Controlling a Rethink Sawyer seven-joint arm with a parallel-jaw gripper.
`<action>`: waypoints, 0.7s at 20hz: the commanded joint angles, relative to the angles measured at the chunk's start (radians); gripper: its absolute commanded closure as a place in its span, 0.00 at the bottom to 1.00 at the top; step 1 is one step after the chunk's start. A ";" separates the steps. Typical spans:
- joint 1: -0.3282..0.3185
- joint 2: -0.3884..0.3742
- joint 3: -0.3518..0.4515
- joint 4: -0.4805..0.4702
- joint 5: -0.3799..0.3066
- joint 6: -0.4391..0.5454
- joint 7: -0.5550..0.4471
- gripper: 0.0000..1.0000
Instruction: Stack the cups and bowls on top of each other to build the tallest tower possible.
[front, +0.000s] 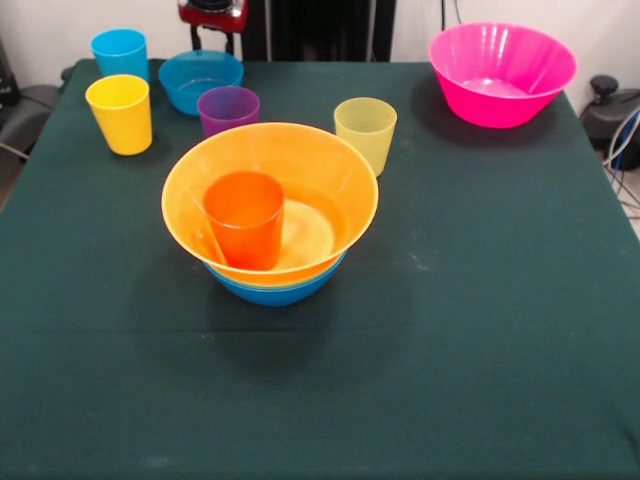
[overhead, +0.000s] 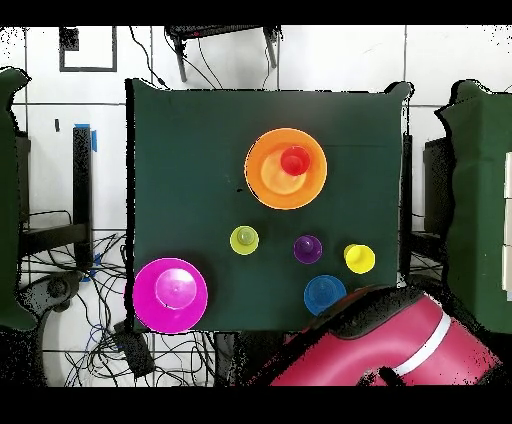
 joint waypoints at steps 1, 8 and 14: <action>0.052 -0.060 0.146 -0.011 0.021 0.107 0.055 0.00; 0.088 -0.065 0.141 -0.014 0.039 0.120 0.074 0.00; 0.087 -0.075 0.155 -0.020 0.037 0.140 0.069 0.00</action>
